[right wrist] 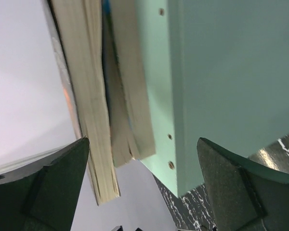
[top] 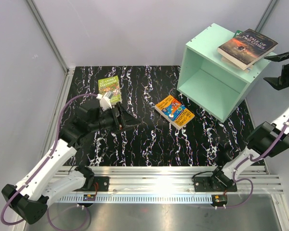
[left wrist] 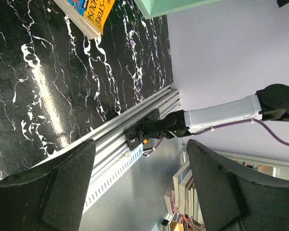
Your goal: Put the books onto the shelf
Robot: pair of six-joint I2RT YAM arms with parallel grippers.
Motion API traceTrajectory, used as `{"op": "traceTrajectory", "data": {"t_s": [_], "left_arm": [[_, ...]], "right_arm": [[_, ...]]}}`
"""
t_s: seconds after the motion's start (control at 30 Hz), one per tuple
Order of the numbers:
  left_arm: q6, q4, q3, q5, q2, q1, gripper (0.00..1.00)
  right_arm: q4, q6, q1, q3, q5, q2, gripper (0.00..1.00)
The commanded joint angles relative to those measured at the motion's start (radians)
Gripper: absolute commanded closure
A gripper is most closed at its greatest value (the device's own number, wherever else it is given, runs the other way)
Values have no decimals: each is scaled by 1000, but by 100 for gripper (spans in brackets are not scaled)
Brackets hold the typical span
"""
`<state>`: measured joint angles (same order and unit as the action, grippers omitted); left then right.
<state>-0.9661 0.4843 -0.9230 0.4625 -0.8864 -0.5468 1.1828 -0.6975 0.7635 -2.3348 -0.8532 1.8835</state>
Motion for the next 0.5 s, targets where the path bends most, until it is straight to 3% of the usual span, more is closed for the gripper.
{"op": "traceTrajectory", "data": {"t_s": [0.0, 0.2, 0.47], "left_arm": [[17, -30, 4, 51, 4, 5, 21], [13, -70, 1, 96, -40, 4, 21], [73, -59, -71, 157, -170, 4, 22]], "right_arm": [[101, 35, 51, 50, 166, -127, 0], [184, 58, 10, 141, 290, -302, 0], [107, 13, -148, 616, 266, -610, 0]]}}
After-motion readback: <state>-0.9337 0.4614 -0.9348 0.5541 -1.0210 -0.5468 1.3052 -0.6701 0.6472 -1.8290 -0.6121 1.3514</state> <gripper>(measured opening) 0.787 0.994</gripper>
